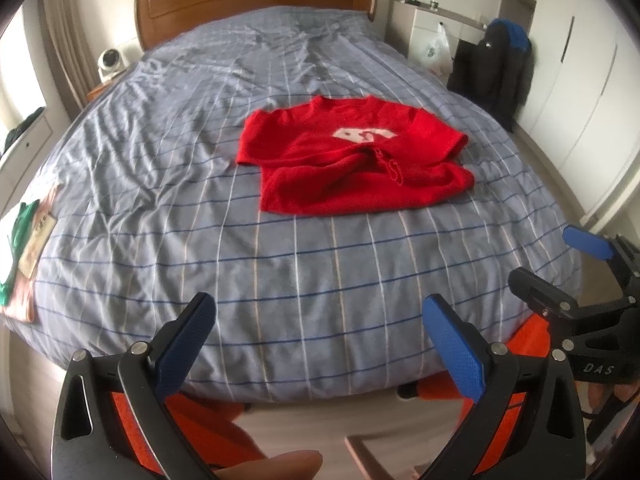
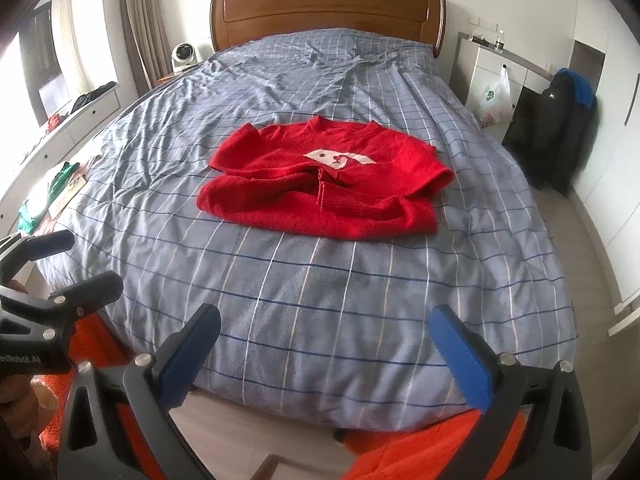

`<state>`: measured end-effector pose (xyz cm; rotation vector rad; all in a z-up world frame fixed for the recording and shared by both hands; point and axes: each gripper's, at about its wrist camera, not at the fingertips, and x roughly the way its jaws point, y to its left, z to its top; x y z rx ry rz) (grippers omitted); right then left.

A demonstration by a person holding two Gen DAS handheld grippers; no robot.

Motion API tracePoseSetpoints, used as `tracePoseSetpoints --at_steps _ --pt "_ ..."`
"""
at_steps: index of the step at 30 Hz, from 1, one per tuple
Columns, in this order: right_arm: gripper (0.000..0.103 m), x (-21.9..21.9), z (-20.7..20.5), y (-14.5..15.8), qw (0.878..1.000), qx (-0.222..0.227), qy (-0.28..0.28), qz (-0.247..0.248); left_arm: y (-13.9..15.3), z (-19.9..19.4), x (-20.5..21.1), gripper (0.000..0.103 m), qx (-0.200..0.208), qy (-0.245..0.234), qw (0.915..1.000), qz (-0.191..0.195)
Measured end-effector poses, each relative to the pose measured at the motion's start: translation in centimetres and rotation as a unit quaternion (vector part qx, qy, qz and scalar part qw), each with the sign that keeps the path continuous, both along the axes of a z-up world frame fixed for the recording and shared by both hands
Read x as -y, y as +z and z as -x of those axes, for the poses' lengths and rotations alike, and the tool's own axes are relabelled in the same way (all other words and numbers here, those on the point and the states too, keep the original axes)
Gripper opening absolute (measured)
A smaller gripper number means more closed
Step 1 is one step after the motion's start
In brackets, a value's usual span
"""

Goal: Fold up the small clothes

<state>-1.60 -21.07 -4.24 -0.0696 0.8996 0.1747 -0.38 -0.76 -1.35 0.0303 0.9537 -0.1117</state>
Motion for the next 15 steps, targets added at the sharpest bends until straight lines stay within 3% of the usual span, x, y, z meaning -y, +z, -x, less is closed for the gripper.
tracePoseSetpoints --at_steps 15 --pt "0.103 -0.42 0.14 -0.29 1.000 -0.005 0.001 0.002 -0.45 -0.12 -0.09 0.103 -0.009 0.002 1.0000 -0.001"
